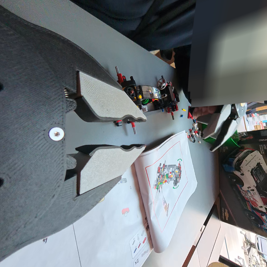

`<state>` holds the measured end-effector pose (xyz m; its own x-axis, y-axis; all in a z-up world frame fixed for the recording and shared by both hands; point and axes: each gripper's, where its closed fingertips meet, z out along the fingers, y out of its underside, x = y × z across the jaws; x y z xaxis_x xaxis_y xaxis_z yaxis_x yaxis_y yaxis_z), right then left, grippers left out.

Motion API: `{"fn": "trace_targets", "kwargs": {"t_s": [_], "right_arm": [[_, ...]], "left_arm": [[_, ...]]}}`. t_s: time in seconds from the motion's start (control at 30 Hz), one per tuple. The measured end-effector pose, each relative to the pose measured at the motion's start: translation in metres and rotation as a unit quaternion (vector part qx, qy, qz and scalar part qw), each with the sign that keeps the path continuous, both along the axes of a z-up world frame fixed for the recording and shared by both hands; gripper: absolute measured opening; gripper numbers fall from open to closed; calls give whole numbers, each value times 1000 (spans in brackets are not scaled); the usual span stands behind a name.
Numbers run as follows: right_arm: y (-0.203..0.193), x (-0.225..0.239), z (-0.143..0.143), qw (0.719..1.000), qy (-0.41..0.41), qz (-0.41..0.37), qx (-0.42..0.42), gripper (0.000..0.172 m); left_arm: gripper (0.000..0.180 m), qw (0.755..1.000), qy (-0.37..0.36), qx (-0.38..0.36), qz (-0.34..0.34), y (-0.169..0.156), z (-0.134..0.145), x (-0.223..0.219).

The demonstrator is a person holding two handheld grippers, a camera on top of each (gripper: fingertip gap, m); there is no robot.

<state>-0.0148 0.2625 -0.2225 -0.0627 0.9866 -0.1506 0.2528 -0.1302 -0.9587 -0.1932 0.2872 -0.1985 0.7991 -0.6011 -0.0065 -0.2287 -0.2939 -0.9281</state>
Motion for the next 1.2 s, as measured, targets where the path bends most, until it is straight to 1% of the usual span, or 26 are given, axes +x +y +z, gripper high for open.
{"fn": "trace_targets", "kwargs": {"t_s": [0.03, 0.13, 0.27, 0.33, 0.5, 0.73, 0.9, 1.2], "right_arm": [[2, 1, 1, 1000, 5, -4, -2, 28], [7, 3, 5, 1000, 16, -14, -9, 27], [18, 8, 4, 999, 14, -46, 0, 27], [23, 10, 4, 998, 12, -64, 1, 30], [33, 15, 2, 992, 4, -120, 24, 30], [41, 25, 5, 984, 9, -176, 30, 29], [42, 27, 6, 982, 15, -186, 29, 29], [35, 25, 9, 986, 23, -164, 31, 26]], "left_arm": [[39, 1000, 4, 0, -2, -1, -2, 2], [39, 1000, 27, -1, -2, 0, -10, 5], [38, 999, 45, 18, 10, 4, -9, 2], [38, 998, 48, 24, 17, 6, -9, -1], [36, 998, 48, 27, 32, 10, -10, -9], [36, 998, 52, 12, 36, 14, -21, -12], [36, 998, 47, 20, 38, 13, -15, -13], [36, 997, 54, 16, 43, 14, -17, -17]]}}
